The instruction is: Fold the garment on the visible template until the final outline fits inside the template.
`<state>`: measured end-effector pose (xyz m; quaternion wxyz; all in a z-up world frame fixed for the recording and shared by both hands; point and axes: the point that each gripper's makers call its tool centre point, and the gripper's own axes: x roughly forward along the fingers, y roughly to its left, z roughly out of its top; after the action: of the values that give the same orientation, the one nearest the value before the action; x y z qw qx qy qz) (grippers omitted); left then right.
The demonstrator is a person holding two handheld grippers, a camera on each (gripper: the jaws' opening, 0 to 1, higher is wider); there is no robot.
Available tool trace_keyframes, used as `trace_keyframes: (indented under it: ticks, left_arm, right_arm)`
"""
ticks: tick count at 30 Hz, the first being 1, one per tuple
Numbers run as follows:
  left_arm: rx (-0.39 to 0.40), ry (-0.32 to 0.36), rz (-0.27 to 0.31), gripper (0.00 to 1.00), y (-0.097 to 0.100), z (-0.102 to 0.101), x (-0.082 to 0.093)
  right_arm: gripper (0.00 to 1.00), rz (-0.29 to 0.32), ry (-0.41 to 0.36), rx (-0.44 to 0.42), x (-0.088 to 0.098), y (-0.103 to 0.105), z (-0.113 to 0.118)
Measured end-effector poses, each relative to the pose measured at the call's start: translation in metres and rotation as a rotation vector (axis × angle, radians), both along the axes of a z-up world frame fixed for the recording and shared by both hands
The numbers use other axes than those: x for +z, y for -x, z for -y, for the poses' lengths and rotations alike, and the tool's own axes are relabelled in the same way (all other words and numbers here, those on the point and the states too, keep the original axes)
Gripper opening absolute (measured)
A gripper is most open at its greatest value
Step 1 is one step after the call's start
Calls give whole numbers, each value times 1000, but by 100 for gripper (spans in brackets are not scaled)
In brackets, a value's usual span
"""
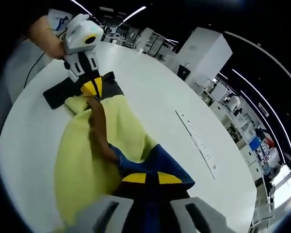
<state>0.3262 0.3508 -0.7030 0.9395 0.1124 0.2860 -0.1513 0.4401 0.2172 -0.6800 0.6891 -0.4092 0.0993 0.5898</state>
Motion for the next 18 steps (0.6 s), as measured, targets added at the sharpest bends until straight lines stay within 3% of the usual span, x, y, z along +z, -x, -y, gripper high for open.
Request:
trace_keyframes:
  ticks: [12, 18]
  left_arm:
    - [4, 10, 13, 0, 4, -2, 12]
    - [17, 17, 47, 0, 3, -9, 32]
  right_arm:
    - [0, -89, -86, -48, 11, 4, -1]
    - [0, -145, -179, -85, 29, 2, -3]
